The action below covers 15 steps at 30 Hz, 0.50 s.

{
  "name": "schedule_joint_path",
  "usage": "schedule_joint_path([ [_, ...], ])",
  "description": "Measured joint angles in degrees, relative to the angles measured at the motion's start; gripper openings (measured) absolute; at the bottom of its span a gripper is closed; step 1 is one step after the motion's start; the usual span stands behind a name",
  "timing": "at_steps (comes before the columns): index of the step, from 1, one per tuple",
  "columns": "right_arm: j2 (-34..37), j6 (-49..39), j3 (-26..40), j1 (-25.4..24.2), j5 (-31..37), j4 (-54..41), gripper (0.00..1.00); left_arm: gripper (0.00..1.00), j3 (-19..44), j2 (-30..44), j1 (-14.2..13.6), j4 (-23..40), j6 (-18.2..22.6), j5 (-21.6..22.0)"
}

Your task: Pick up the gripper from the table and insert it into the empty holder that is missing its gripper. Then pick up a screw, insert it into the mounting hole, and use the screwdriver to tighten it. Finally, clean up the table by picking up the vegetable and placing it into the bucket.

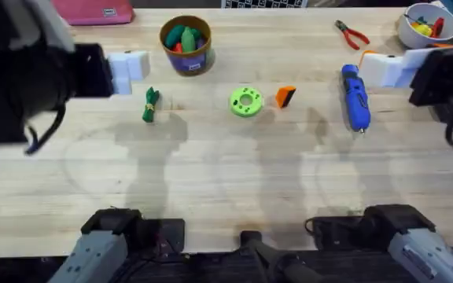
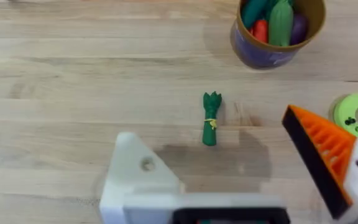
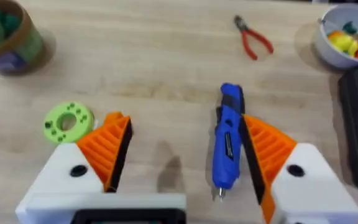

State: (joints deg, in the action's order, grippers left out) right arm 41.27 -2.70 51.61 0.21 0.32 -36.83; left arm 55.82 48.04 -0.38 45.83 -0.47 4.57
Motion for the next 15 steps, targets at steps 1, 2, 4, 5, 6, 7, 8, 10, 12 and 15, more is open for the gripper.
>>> schedule_joint_path([
  [1, 2.2, -0.4, 1.8, 0.0, 0.0, -2.0, 0.994, 0.985, 1.6, 2.4, 0.0, 1.2, 0.0, 0.0],
  [2, 4.2, -0.6, 3.4, 0.0, 0.0, -3.8, 0.994, 0.985, 2.9, 4.3, 0.0, 2.2, 0.0, 0.0],
  [4, 8.6, -0.9, 6.8, 0.0, 0.0, -6.9, 0.993, 0.985, 6.2, 9.1, 0.0, 5.0, 0.0, 0.0],
  [5, 10.3, -1.0, 8.0, 0.0, 0.0, -8.0, 0.993, 0.985, 7.5, 11.0, 0.0, 6.0, 0.0, 0.0],
  [6, 11.9, -1.1, 9.0, 0.0, 0.0, -8.9, 0.993, 0.985, 8.9, 13.0, 0.0, 7.1, 0.0, 0.0],
  [7, 13.7, -1.2, 9.9, 0.0, 0.0, -9.9, 0.994, 0.985, 10.0, 14.8, 0.0, 7.9, 0.0, 0.0],
  [8, 15.0, -1.3, 10.4, 0.0, 0.0, -10.4, 0.994, 0.985, 11.0, 16.5, 0.0, 8.7, 0.0, 0.0],
  [10, 17.3, -1.6, 10.6, 0.0, 0.0, -10.8, 0.993, 0.985, 12.2, 19.4, 0.0, 9.3, 0.0, 0.0],
  [12, 19.1, -1.6, 10.6, 0.0, 0.0, -11.2, 0.993, 0.985, 12.5, 21.8, 0.0, 9.4, 0.0, 0.0],
  [15, 20.3, -1.7, 10.6, 0.0, 0.0, -11.2, 0.994, 0.985, 12.5, 24.2, 0.0, 10.0, 0.0, 0.0],
])
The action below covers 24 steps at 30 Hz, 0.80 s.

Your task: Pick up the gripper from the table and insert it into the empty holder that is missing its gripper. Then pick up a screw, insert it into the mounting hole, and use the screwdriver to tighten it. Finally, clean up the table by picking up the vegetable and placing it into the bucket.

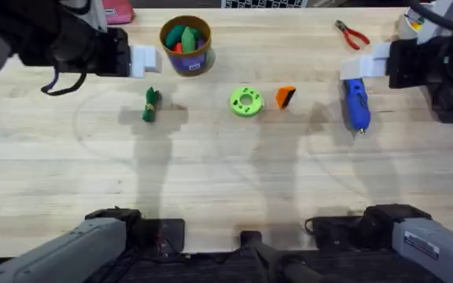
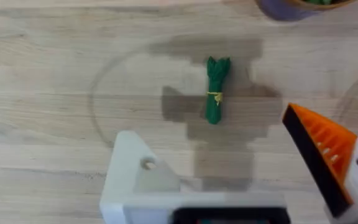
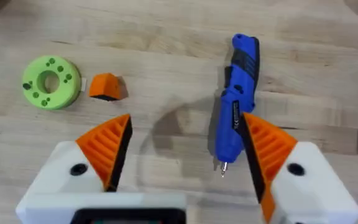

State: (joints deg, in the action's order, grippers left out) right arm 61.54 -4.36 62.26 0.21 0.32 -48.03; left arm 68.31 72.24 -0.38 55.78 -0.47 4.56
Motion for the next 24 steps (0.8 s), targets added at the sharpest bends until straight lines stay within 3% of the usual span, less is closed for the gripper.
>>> schedule_joint_path([
  [9, 0.1, 0.3, 0.0, 0.0, 0.0, 0.0, 0.994, 0.985, 0.0, 1.5, 0.5, 0.5, 1.9, -0.4],
  [18, 0.1, 1.2, 0.0, 0.0, 0.0, 0.0, 0.994, 0.985, 2.1, 8.3, 8.8, 3.0, 6.8, -6.7],
  [24, 0.1, 1.4, 0.0, 0.0, 0.0, 0.0, 0.993, 0.985, 2.3, 17.4, 8.6, 2.3, 8.5, -9.7],
])
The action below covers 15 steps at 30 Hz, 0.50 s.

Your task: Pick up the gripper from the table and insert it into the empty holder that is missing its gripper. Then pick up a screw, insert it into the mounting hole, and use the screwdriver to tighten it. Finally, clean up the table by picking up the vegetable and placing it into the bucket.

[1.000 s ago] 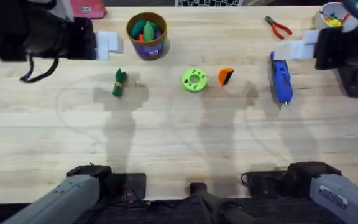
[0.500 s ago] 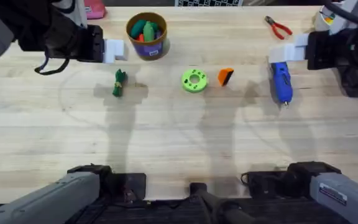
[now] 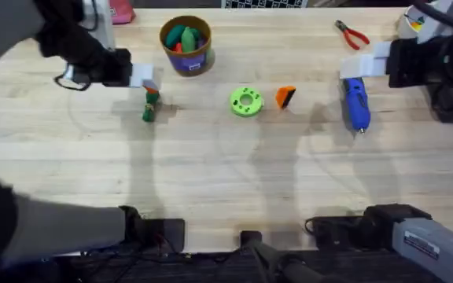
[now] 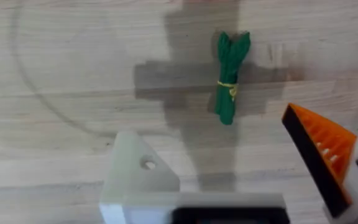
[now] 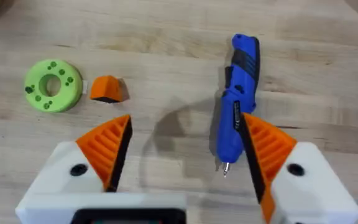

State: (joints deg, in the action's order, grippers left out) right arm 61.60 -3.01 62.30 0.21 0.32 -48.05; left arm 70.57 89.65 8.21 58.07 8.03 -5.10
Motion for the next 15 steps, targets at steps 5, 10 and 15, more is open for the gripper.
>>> schedule_joint_path([
  [5, 0.0, 0.0, 0.0, 0.0, 0.0, 0.0, 0.994, 0.975, 0.0, 7.0, -0.5, -1.3, 0.5, -0.8],
  [10, 0.0, 0.0, 0.0, 0.0, 0.0, 0.0, 0.994, 0.966, 0.0, 11.1, -0.9, -2.6, 0.6, -1.1],
  [15, 0.0, 0.0, 0.0, 0.0, 0.0, 0.0, 0.994, 0.966, 0.0, 14.4, -1.9, -3.3, 0.6, -0.3],
])
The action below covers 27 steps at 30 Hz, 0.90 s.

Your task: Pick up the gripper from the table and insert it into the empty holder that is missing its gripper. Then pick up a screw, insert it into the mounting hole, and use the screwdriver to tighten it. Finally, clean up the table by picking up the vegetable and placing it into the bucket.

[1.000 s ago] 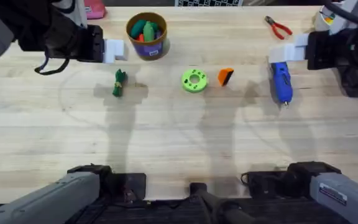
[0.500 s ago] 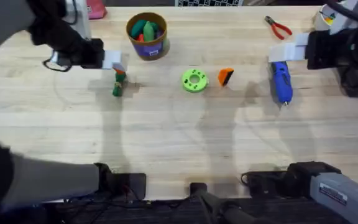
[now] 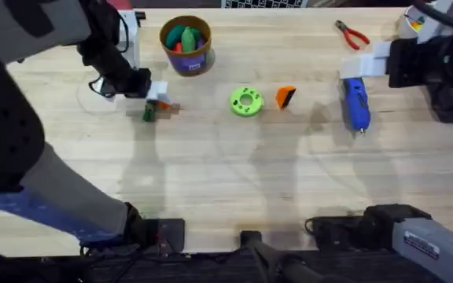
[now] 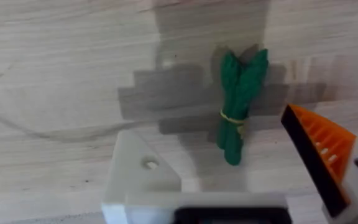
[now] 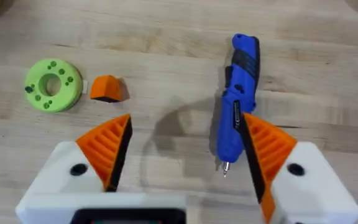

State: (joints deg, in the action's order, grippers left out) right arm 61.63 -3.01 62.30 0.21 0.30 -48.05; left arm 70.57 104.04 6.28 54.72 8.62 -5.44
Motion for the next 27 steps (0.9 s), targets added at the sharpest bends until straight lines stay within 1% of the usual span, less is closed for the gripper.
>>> schedule_joint_path([
  [3, 0.0, 0.0, 0.0, 0.0, 0.0, 0.0, 0.994, 0.964, 0.0, 1.8, 0.0, -0.3, 0.0, 0.4],
  [5, 0.0, 0.0, 0.0, 0.0, 0.0, 0.0, 0.994, 0.934, 0.0, 2.2, 0.0, -0.3, 0.0, 0.3],
  [7, 0.0, 0.0, 0.0, 0.0, 0.0, 0.0, 0.992, 0.886, 0.1, 2.2, 0.0, -0.5, 0.1, 0.5],
  [10, 0.0, 0.0, 0.0, 0.0, 0.0, 0.0, 0.994, 0.729, 0.1, 2.2, 0.0, -0.5, 0.2, 0.2],
  [12, 0.0, 0.0, 0.0, 0.0, 0.0, 0.0, 0.994, 0.537, 0.2, 2.2, 0.0, -0.5, 0.3, 0.0],
  [13, 0.0, 0.0, 0.0, 0.0, 0.0, 0.0, 0.994, 0.415, 0.3, 2.2, 0.0, -0.5, 0.4, -0.2],
  [14, 0.0, 0.0, 0.0, 0.0, 0.0, 0.0, 0.994, 0.26, 0.4, 2.1, 0.0, -0.5, 0.4, -0.4],
  [16, 0.0, 0.0, 0.0, 0.0, 0.0, 0.0, 0.994, 0.061, 0.5, 2.1, 0.0, -0.5, 0.5, -0.6],
  [17, 0.0, 0.0, 0.0, 0.0, 0.0, 0.0, 0.994, 0.019, 0.5, 2.1, 0.0, -0.5, 0.5, -0.7],
  [27, 0.0, 0.0, 0.0, 0.0, 0.0, 0.0, 0.993, 0.007, 0.7, 2.1, 0.0, -0.2, 0.6, -0.7],
])
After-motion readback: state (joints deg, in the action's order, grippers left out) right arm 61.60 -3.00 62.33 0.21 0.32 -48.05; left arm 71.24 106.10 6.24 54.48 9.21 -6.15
